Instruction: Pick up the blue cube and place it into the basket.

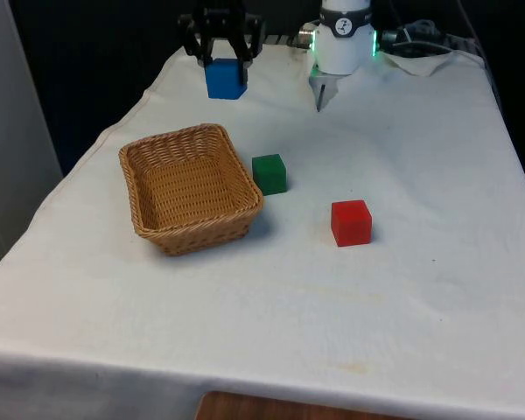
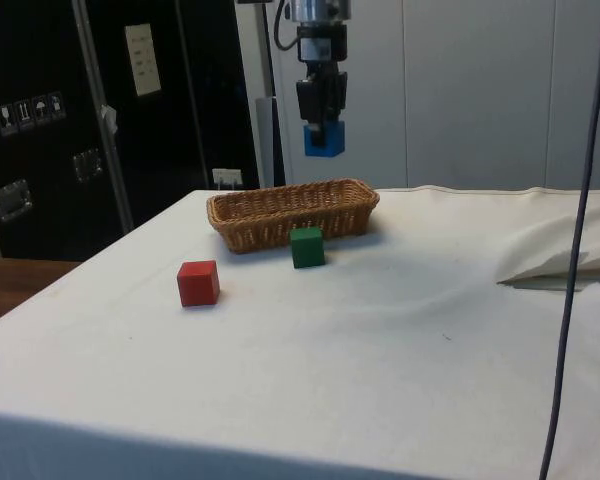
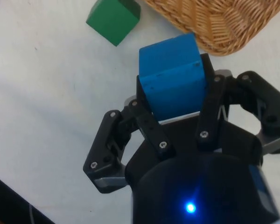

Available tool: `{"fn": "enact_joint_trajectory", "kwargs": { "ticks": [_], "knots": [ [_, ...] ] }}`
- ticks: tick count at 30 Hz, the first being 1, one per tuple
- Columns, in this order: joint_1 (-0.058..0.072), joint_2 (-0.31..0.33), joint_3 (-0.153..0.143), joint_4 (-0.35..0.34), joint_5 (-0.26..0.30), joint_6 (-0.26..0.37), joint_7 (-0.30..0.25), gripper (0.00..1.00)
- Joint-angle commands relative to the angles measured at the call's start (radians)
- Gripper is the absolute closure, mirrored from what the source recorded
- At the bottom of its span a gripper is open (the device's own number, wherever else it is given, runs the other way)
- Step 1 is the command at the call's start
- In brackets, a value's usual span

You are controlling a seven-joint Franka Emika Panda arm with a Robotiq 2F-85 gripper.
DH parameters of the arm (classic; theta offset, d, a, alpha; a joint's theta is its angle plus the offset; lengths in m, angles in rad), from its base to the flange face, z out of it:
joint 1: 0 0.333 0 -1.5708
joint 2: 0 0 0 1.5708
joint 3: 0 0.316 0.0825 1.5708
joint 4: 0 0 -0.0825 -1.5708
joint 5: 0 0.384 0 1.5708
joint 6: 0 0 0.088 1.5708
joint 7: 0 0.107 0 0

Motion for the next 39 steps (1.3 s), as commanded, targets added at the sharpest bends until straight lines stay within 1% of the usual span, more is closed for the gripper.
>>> {"fn": "enact_joint_trajectory", "kwargs": {
  "ticks": [1, 3, 4, 11, 12, 13, 21, 22, 23, 27, 28, 29, 30, 31, 35, 38, 39],
  "knots": [
    [-0.001, 0.008, -0.001, 0.007, 0.01, 0.007, 0.002, 0.98],
    [0.0, 0.006, -0.002, 0.006, 0.004, 0.003, 0.004, 0.98],
    [-0.002, 0.02, -0.003, 0.016, 0.016, 0.012, 0.007, 0.98],
    [-0.002, 0.057, -0.008, 0.041, 0.026, 0.029, 0.025, 0.98],
    [0.0, 0.052, -0.01, 0.038, 0.014, 0.023, 0.028, 0.98],
    [-0.002, 0.062, -0.009, 0.044, 0.027, 0.031, 0.028, 0.98],
    [-0.003, 0.108, -0.017, 0.066, 0.043, 0.052, 0.049, 0.98],
    [-0.001, 0.1, -0.018, 0.063, 0.032, 0.042, 0.048, 0.98],
    [-0.004, 0.113, -0.017, 0.068, 0.045, 0.056, 0.051, 0.98],
    [-0.005, 0.143, -0.02, 0.077, 0.061, 0.082, 0.057, 0.98],
    [-0.005, 0.143, -0.02, 0.077, 0.061, 0.082, 0.057, 0.98],
    [-0.005, 0.156, -0.022, 0.084, 0.068, 0.089, 0.059, 0.98],
    [-0.001, 0.149, -0.025, 0.078, 0.056, 0.084, 0.06, 0.98],
    [-0.004, 0.163, -0.023, 0.088, 0.07, 0.091, 0.06, 0.98],
    [-0.004, 0.183, -0.024, 0.097, 0.084, 0.1, 0.063, 0.98],
    [-0.007, 0.203, -0.025, 0.115, 0.097, 0.098, 0.061, 0.98],
    [-0.002, 0.196, -0.028, 0.106, 0.086, 0.099, 0.064, 0.98]
  ]
}}
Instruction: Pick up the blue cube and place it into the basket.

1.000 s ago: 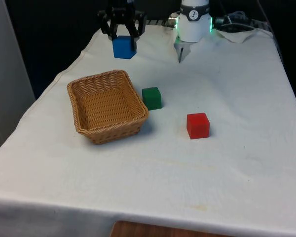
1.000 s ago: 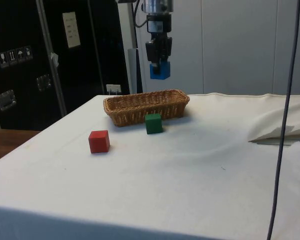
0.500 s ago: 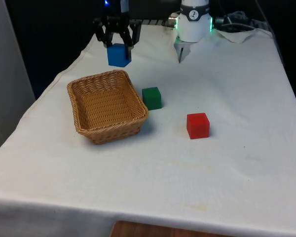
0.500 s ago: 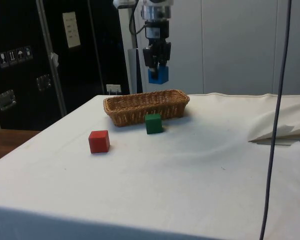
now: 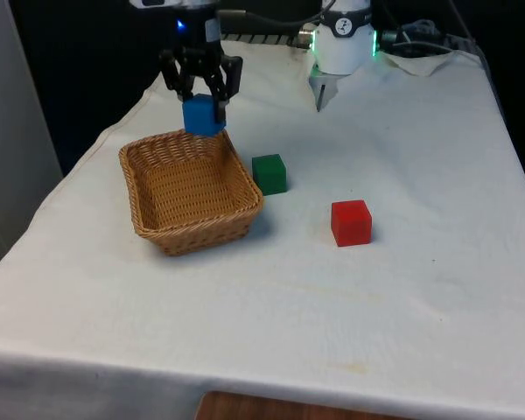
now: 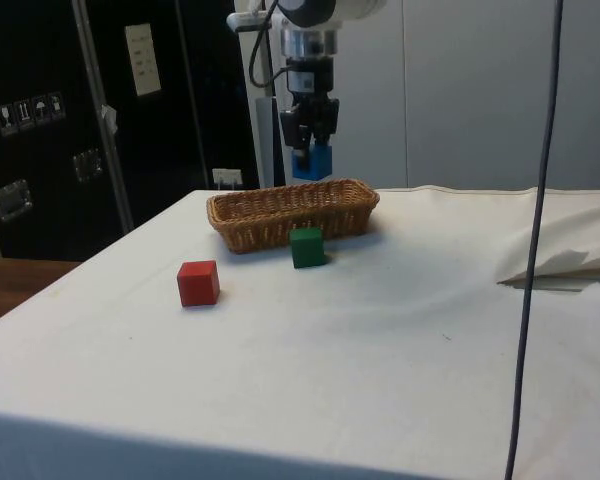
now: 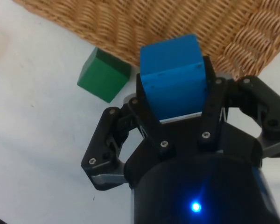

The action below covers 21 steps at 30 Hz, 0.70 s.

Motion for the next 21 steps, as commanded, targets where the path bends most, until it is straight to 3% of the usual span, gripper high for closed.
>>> {"fn": "enact_joint_trajectory", "kwargs": {
  "ticks": [1, 9, 10, 11, 19, 20, 21],
  "knots": [
    [-0.005, 0.012, 0.003, 0.015, 0.013, -0.002, -0.004, 0.98],
    [-0.007, 0.054, -0.009, 0.058, 0.03, 0.005, 0.001, 0.98],
    [-0.002, 0.048, -0.015, 0.054, 0.019, 0.0, 0.005, 0.98],
    [-0.008, 0.061, -0.01, 0.064, 0.034, 0.006, 0.002, 0.98],
    [-0.008, 0.132, -0.013, 0.107, 0.075, 0.038, 0.002, 0.98],
    [-0.002, 0.123, -0.02, 0.102, 0.061, 0.028, 0.005, 0.98],
    [-0.008, 0.142, -0.012, 0.112, 0.081, 0.044, 0.002, 0.98]
  ]
}}
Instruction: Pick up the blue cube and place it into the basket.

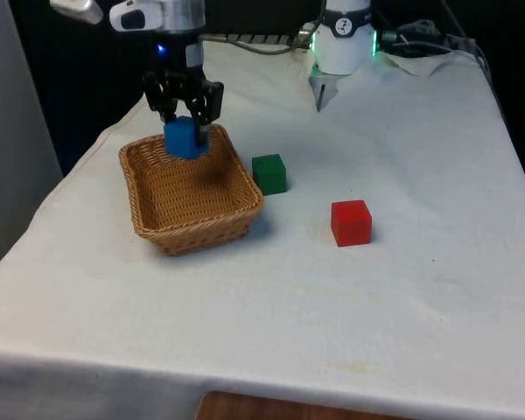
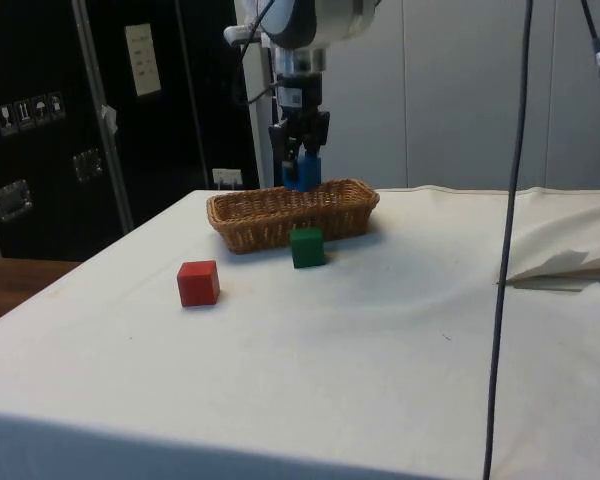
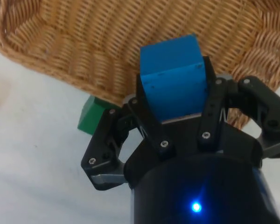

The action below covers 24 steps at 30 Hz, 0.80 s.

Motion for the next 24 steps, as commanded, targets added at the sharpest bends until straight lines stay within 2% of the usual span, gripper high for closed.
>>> {"fn": "enact_joint_trajectory", "kwargs": {
  "ticks": [1, 10, 18, 19, 20, 24],
  "knots": [
    [-0.006, 0.019, 0.008, 0.011, 0.02, 0.015, -0.003, 0.98],
    [-0.001, 0.1, 0.004, 0.051, 0.059, 0.065, 0.014, 0.98],
    [-0.002, 0.144, 0.009, 0.066, 0.065, 0.101, 0.054, 0.98],
    [0.002, 0.143, 0.003, 0.062, 0.053, 0.099, 0.061, 0.98],
    [-0.003, 0.156, 0.012, 0.071, 0.067, 0.109, 0.064, 0.98],
    [-0.006, 0.187, 0.017, 0.09, 0.073, 0.118, 0.083, 0.98]
  ]
}}
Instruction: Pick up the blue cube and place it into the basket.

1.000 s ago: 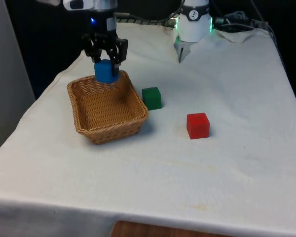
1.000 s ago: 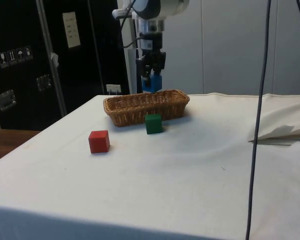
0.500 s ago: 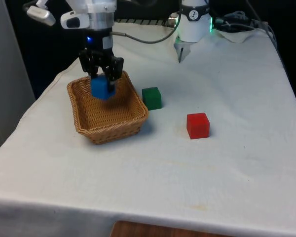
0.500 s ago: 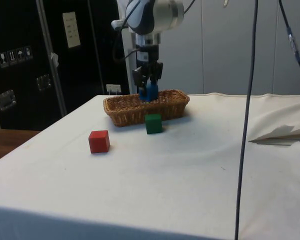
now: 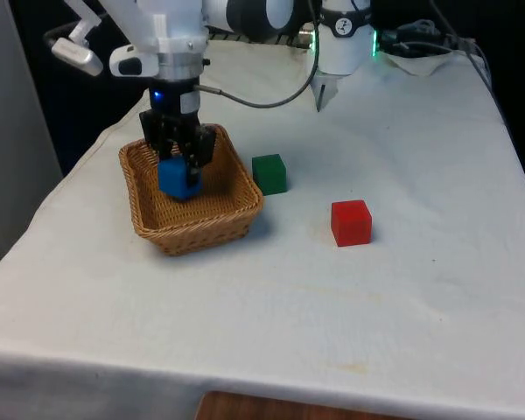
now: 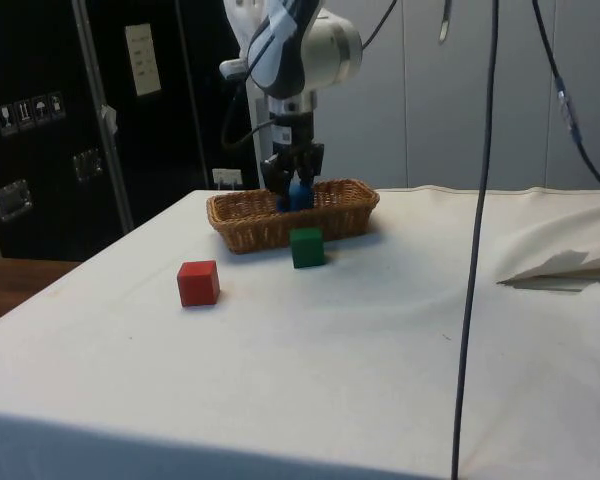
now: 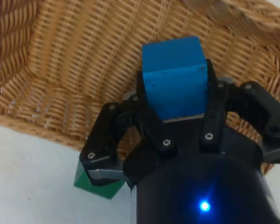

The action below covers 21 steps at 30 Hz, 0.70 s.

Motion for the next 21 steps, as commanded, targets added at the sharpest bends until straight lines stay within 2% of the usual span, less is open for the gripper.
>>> {"fn": "enact_joint_trajectory", "kwargs": {
  "ticks": [1, 3, 4, 5, 8, 9, 12, 13, 14, 18, 19, 21],
  "knots": [
    [-0.007, 0.017, 0.011, 0.013, 0.016, 0.011, 0.004, 0.98],
    [-0.005, 0.028, 0.007, 0.023, 0.017, 0.012, 0.016, 0.98],
    [0.0, 0.03, 0.001, 0.022, 0.007, 0.009, 0.017, 0.98],
    [-0.004, 0.031, 0.006, 0.025, 0.017, 0.012, 0.019, 0.98],
    [-0.003, 0.033, 0.003, 0.027, 0.015, 0.012, 0.027, 0.98],
    [-0.003, 0.034, 0.002, 0.027, 0.014, 0.012, 0.028, 0.92],
    [-0.001, 0.034, -0.002, 0.028, 0.009, 0.009, 0.03, 0.66],
    [-0.002, 0.034, 0.0, 0.028, 0.013, 0.012, 0.031, 0.66],
    [-0.002, 0.035, 0.0, 0.028, 0.013, 0.012, 0.032, 0.47],
    [-0.002, 0.035, -0.001, 0.028, 0.013, 0.012, 0.034, 0.08],
    [-0.002, 0.035, -0.001, 0.028, 0.013, 0.012, 0.034, 0.02],
    [-0.002, 0.035, -0.001, 0.028, 0.012, 0.012, 0.034, 0.0]
  ]
}}
